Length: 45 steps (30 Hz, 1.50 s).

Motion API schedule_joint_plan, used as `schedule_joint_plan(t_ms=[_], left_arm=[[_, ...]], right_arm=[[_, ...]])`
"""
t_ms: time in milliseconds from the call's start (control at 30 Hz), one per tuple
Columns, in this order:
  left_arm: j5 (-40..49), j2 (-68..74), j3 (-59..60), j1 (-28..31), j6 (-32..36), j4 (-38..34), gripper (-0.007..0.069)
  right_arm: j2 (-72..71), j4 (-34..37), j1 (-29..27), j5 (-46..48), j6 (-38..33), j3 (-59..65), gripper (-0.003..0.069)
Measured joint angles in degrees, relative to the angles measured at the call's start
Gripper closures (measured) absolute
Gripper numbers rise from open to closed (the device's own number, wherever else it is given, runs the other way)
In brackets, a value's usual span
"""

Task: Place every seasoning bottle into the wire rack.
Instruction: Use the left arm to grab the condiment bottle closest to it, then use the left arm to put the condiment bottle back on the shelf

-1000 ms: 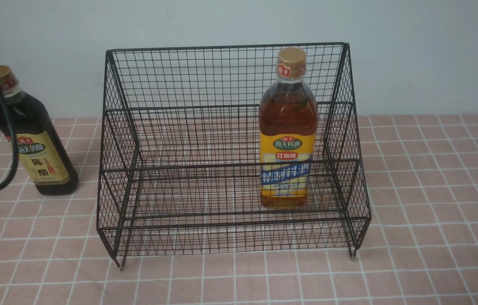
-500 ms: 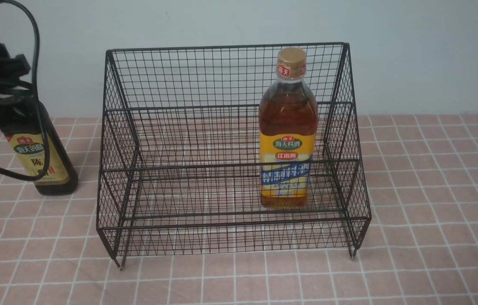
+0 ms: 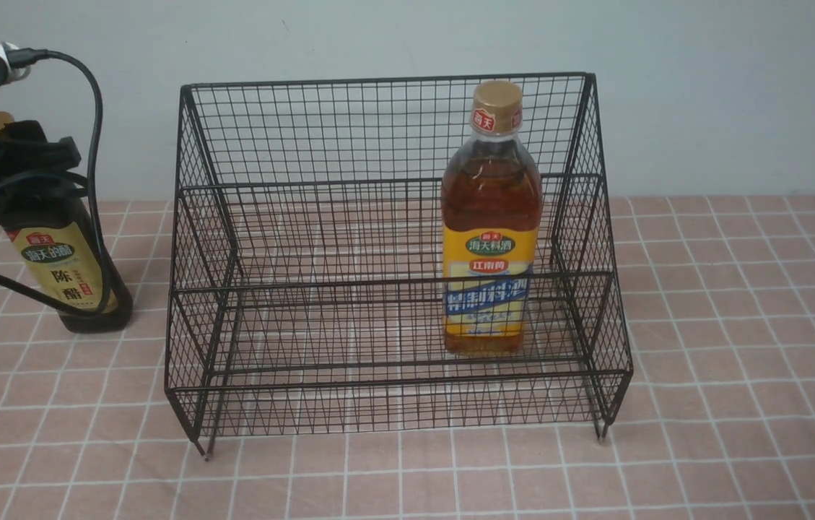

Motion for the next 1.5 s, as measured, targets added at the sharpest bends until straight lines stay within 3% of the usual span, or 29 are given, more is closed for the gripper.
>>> schedule_joint_plan(t_ms=[67,100,433,633,867,1067,1167,1367,1500], left_arm=[[-1.0,0.1,-0.1,0.0,0.0,0.0,0.0309],[-1.1,0.1,-0.1,0.0,-0.2,-0.1,0.0324],[4.1,-6.7,-1.6,0.0,1.2,0.4,0.0319],[7.0,-15.6,-7.8,0.0,5.3,0.4,0.0319],[15.2,-20.9,-16.3,-0.3,5.6,-0.3,0.0319],[18.7,-22.4,-21.6,-6.0,5.4,-1.3,0.0319],[18.6,-22.4,-23.3,-11.7,5.3,-1.5,0.0318],[14.4,-19.7,-23.8,-20.2,4.7,-1.8,0.0318],[11.5,-16.0,-23.8,-22.0,4.7,-2.4,0.0318]], right_arm=[[0.0,0.0,0.0,0.0,0.0,0.0,0.0673],[0.0,0.0,0.0,0.0,0.0,0.0,0.0673],[0.0,0.0,0.0,0.0,0.0,0.0,0.0673],[0.0,0.0,0.0,0.0,0.0,0.0,0.0673],[0.0,0.0,0.0,0.0,0.0,0.0,0.0673],[0.0,0.0,0.0,0.0,0.0,0.0,0.0673],[0.0,0.0,0.0,0.0,0.0,0.0,0.0673],[0.0,0.0,0.0,0.0,0.0,0.0,0.0673],[0.0,0.0,0.0,0.0,0.0,0.0,0.0673]])
